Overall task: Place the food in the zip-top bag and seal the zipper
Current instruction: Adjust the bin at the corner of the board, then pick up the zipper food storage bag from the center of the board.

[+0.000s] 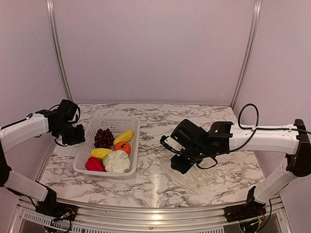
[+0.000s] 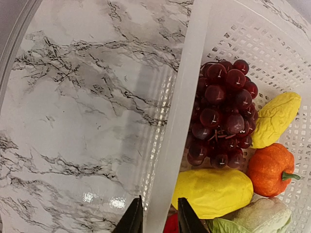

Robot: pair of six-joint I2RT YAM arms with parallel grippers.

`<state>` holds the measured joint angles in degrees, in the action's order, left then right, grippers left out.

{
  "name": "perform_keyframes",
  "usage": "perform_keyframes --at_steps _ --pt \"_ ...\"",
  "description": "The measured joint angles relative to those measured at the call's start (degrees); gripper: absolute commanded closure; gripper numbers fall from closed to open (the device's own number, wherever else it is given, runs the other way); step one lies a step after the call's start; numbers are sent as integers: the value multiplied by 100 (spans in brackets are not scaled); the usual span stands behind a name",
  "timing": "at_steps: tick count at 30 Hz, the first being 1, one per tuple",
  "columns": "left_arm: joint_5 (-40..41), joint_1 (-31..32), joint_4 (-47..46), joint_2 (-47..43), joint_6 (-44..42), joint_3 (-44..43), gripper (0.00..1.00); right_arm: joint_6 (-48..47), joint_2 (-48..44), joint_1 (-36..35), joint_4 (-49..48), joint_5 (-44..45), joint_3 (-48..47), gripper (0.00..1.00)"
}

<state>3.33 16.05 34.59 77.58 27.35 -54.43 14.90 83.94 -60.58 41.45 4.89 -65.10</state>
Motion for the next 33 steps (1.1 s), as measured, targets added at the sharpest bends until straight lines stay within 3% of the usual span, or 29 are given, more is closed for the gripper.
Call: perform_keyframes --at_steps 3,6,16,23,33 --pt "-33 0 4 -326 219 129 49 61 507 -396 238 197 -70 67" --pt "-9 7 9 -372 256 127 44 205 1115 -734 516 413 -118 62" --pt "280 7 203 -494 293 -221 43 962 2411 -1609 1672 1628 -1342 60" --pt "321 57 293 -568 289 -431 43 1412 2664 -1628 2293 2070 -1373 61" --pt "319 164 304 -579 291 -695 43 1663 2667 -1565 2455 2334 -962 62"
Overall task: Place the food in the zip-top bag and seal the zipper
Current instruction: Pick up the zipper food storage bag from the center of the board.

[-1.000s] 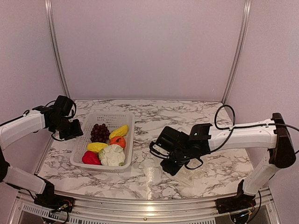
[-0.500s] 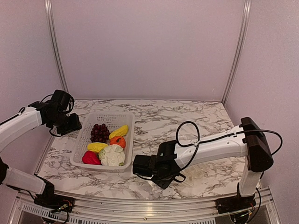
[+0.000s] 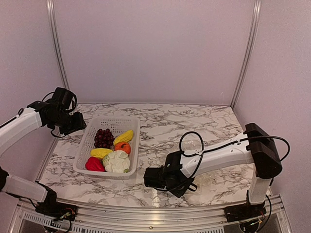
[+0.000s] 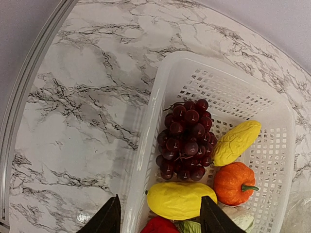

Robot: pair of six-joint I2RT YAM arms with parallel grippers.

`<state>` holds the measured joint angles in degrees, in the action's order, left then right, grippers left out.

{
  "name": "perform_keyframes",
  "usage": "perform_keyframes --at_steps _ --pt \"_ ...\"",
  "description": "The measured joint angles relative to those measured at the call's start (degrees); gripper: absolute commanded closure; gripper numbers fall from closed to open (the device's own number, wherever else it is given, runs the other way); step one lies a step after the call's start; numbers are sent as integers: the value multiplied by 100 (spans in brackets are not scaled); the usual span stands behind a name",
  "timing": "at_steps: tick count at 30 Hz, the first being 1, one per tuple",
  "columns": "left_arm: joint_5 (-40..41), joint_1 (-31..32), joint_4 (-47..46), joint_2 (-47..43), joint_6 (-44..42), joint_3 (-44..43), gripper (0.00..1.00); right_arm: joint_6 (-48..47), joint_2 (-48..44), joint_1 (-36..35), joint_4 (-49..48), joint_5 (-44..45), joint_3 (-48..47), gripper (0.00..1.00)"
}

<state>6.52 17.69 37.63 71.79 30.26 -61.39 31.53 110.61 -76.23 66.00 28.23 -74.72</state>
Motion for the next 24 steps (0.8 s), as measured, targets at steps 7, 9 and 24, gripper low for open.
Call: perform_keyframes --at_steps 7,9,24 --pt "-2 50 0 -2 17 -164 44 11 0 389 -39 234 101 100" --pt "-2 85 -2 -2 31 -247 44 0 -24 599 -48 310 -22 100" --pt "-636 1471 -1047 170 560 -901 32 -505 -2162 1840 -1613 -741 -1926 100"
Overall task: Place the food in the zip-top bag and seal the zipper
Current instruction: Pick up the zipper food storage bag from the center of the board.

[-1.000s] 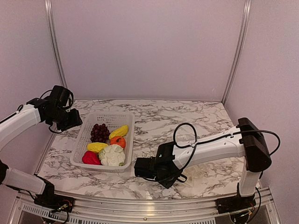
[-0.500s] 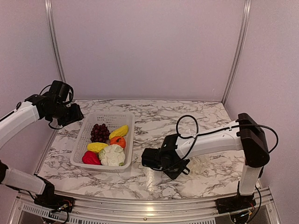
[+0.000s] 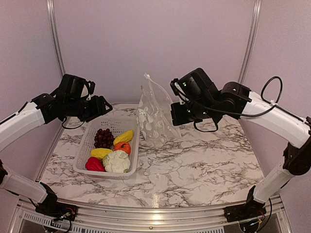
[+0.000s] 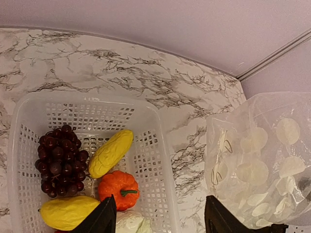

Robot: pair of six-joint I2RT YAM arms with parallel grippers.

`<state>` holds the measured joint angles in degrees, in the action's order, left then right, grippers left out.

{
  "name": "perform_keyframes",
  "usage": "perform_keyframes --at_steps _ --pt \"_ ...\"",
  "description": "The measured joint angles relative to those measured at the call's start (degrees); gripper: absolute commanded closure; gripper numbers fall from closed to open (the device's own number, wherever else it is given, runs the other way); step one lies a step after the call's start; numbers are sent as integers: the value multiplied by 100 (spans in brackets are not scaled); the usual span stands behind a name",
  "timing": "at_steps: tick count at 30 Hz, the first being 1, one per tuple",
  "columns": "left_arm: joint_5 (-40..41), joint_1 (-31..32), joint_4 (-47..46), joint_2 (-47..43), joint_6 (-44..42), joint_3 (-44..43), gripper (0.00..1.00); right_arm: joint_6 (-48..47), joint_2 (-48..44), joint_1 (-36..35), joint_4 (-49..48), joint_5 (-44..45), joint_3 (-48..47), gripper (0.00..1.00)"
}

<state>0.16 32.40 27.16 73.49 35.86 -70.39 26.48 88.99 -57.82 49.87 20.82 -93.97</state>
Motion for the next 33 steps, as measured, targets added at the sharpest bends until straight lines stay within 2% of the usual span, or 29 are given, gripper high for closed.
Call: perform_keyframes --at_steps 4,10,16,24,30,33 --pt "-461 127 -793 -48 140 332 23 31 -415 212 -557 -564 83 100" --pt "-1471 455 -2103 -7 168 1025 23 201 -1097 627 -1563 -1432 544 100" --pt "-1969 892 -3073 328 350 918 23 227 -1174 693 -1825 -1648 623 100" --pt "-1403 1329 -2636 1362 428 -994 22 166 -992 695 -1801 -1779 737 100" --pt "-901 1523 -1790 2074 444 -2177 23 70 -776 695 -1786 -1915 761 100" --pt "-686 1578 -1182 2485 448 -2756 27 17 -706 695 -1786 -1947 761 100"
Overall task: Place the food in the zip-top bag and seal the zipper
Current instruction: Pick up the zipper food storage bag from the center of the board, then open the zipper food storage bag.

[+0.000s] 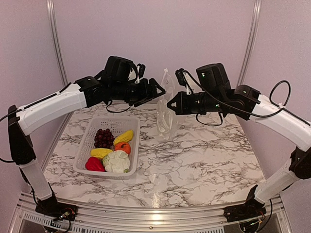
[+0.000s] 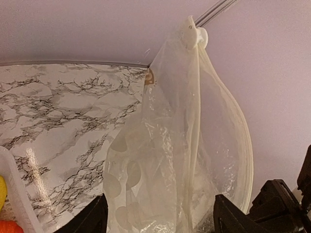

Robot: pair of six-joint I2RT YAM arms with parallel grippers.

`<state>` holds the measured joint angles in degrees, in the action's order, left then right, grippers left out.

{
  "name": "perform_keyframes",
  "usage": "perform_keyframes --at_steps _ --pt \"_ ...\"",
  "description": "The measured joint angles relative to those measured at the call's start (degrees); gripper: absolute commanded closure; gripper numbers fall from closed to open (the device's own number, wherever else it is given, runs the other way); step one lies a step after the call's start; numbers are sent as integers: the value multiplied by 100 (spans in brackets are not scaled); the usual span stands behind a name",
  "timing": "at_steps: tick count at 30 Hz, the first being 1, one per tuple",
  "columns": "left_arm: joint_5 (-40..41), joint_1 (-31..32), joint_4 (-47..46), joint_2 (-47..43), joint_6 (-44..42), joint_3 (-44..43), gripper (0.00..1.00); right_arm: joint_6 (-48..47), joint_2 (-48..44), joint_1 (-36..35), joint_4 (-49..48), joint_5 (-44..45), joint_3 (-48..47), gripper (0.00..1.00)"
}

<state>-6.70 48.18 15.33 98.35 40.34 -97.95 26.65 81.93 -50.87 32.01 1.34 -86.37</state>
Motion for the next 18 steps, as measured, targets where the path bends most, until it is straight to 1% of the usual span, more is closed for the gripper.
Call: perform_keyframes --at_steps 2,3,6,7,9,10,11,12,14,16,18 --pt "133 22 365 262 0 -315 33 -42 39 0 0 -26 0 100" --pt "197 20 501 348 4 -398 38 -57 52 0 0 -61 0 100" --pt "391 22 984 601 -13 -605 65 -107 105 0 0 -131 0 100" --pt "481 22 1106 658 -24 -643 72 -120 122 0 7 -131 0 100" --pt "581 22 1228 726 -24 -671 83 -129 157 0 39 -70 0 100" --pt "599 26 1248 745 -26 -671 90 -129 175 0 74 -7 -2 100" --pt "610 26 1259 758 2 -669 96 -122 195 0 136 87 -2 99" --pt "623 31 1241 763 -46 -669 100 -116 221 0 203 197 -7 94" --pt "638 55 1158 761 -48 -658 100 -59 278 11 326 382 -13 83" --pt "623 107 957 756 -61 -590 100 -42 411 48 492 595 -96 76" --pt "616 166 791 750 -66 -481 100 -9 529 90 549 750 -157 73"
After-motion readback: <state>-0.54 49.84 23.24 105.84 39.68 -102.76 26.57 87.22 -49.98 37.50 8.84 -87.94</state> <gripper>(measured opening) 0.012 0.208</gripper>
